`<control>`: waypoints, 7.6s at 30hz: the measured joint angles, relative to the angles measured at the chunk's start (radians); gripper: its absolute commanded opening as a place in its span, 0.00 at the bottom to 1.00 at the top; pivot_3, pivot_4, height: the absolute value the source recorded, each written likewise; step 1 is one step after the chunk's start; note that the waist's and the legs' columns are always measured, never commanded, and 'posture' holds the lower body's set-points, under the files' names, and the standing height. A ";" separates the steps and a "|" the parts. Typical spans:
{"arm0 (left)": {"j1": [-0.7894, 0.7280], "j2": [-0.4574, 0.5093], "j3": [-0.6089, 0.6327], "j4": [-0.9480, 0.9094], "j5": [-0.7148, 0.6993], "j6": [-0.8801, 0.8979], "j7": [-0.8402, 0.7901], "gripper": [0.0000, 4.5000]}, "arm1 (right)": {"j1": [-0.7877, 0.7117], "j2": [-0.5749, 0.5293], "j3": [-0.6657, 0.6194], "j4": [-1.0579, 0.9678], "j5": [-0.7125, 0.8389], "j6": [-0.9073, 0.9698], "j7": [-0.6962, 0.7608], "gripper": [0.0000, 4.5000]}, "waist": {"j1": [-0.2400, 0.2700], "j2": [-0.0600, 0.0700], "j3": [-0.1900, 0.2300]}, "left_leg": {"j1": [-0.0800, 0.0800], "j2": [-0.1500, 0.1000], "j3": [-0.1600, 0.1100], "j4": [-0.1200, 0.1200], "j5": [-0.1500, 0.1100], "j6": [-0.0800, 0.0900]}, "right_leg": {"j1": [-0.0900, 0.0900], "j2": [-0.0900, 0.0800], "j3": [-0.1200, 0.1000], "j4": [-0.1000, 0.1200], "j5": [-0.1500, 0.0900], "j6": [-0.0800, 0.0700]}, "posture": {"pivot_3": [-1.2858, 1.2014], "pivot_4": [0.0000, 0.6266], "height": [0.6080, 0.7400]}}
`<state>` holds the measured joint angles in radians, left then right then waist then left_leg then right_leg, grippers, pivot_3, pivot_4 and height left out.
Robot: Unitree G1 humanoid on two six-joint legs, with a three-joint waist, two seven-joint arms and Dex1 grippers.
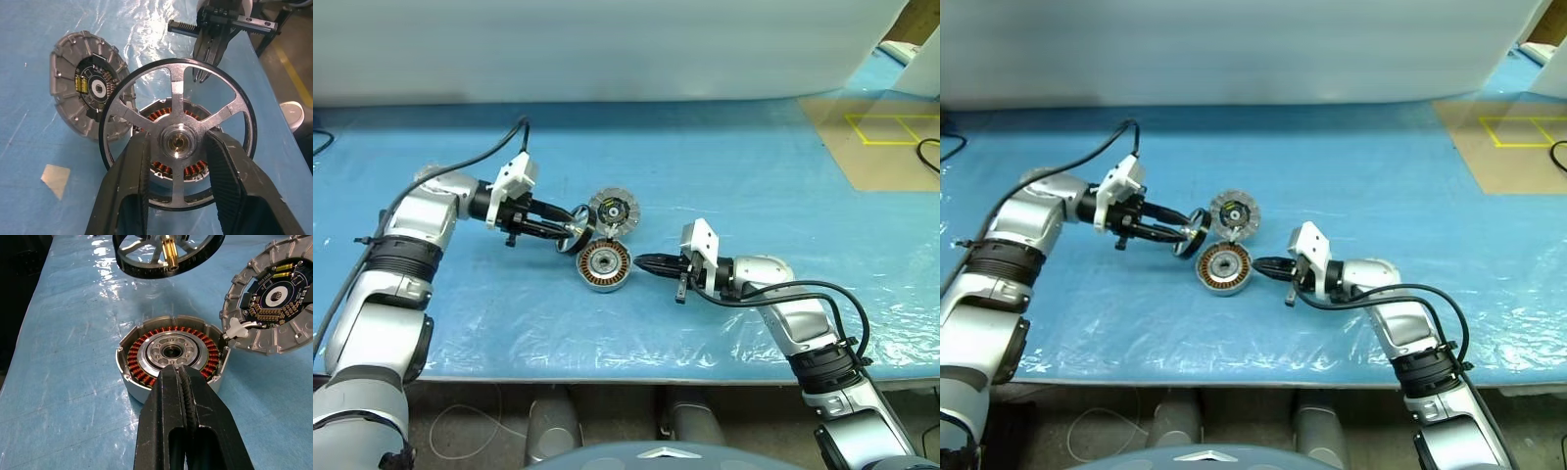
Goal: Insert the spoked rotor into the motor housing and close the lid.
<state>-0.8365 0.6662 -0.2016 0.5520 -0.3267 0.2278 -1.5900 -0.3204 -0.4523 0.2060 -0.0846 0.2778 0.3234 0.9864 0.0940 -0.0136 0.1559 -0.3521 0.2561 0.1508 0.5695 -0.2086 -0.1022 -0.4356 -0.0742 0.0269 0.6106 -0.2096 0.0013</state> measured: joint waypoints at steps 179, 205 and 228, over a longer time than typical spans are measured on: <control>0.348 -0.200 0.246 -0.112 0.036 -0.152 0.672 0.00 | -0.094 -0.018 -0.004 0.110 0.041 0.000 0.156 0.00 | -0.024 0.005 -0.003 | 0.000 0.000 0.002 0.000 0.000 0.001 | -0.001 0.000 0.002 -0.002 0.000 0.000 | 0.52 0.24 1.00; -0.225 -0.377 0.278 0.736 0.128 -0.228 0.337 0.00 | 0.020 -0.040 -0.002 -0.116 0.077 0.128 0.046 0.00 | 0.000 0.002 -0.001 | -0.001 -0.002 -0.001 0.001 0.000 0.000 | 0.001 -0.001 0.001 -0.002 0.002 0.004 | 0.52 0.24 1.00; -0.236 -0.362 0.203 0.708 0.238 -0.141 -0.001 0.00 | 0.072 -0.197 -0.049 -0.158 0.156 0.209 0.095 0.00 | 0.003 0.001 -0.001 | -0.001 -0.002 -0.001 -0.001 0.000 0.000 | 0.002 -0.001 0.001 -0.004 0.002 0.003 | 0.52 0.24 1.00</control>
<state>-1.0723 0.3047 0.0011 1.2603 -0.0890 0.0871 -1.5908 -0.2480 -0.6493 0.1575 -0.2423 0.4340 0.5321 1.0819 0.0972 -0.0129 0.1554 -0.3529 0.2536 0.1495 0.5686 -0.2085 -0.1018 -0.4333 -0.0753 0.0281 0.6069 -0.2080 0.0044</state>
